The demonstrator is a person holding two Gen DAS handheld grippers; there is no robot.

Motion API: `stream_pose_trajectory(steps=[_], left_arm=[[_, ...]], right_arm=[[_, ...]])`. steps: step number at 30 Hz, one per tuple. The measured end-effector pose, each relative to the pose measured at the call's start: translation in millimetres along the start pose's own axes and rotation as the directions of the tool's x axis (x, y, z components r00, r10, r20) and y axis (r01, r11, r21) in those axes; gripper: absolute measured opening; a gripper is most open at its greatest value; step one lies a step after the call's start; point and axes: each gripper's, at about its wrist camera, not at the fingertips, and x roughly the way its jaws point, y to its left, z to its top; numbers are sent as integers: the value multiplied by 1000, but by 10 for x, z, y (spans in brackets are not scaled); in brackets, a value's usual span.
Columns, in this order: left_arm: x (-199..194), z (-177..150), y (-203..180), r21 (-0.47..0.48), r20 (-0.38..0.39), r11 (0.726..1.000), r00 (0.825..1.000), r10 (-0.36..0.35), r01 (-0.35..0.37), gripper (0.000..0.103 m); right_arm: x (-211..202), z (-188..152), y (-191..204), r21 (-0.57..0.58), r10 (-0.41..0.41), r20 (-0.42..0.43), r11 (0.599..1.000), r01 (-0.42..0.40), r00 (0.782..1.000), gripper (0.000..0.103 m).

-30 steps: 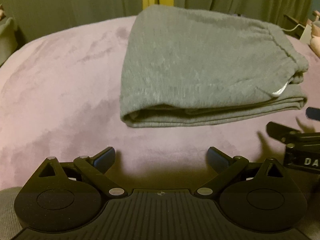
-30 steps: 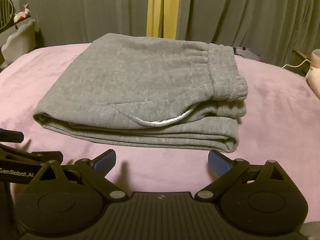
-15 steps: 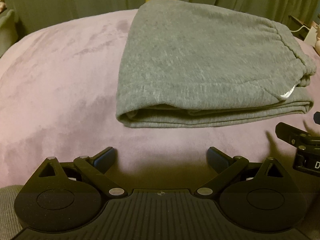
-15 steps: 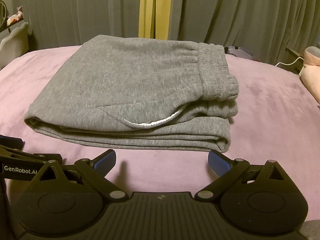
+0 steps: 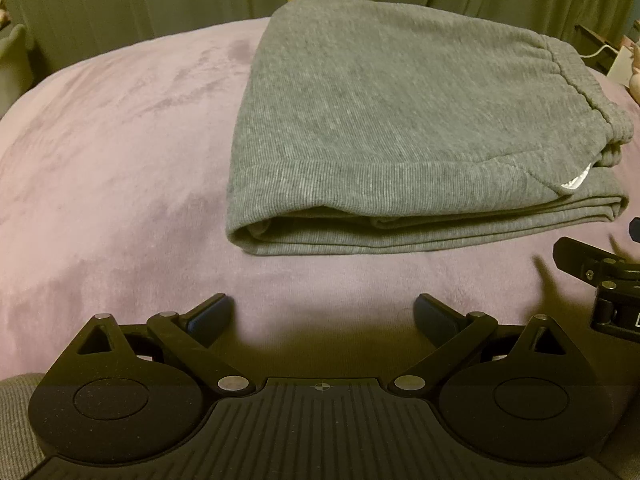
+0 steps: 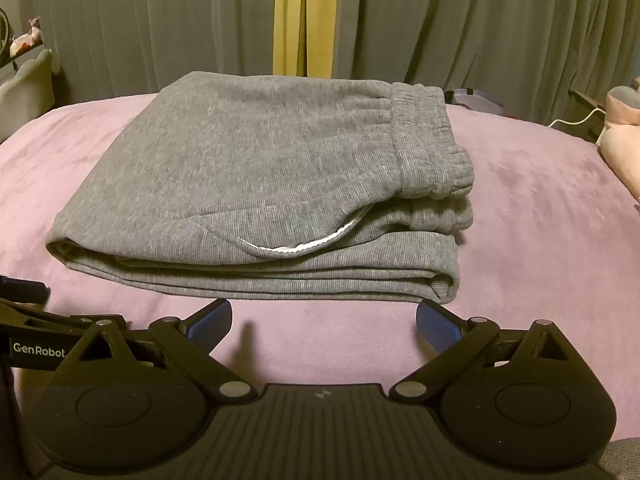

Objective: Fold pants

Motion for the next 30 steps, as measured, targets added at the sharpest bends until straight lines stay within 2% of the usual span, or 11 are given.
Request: stream_pose_trajectory(steps=[30], left_arm=[[5, 11, -2, 1, -3, 1000, 1000, 0, 0, 101]], right_arm=[[7, 7, -8, -9, 8, 4, 1000, -8, 1000, 99]])
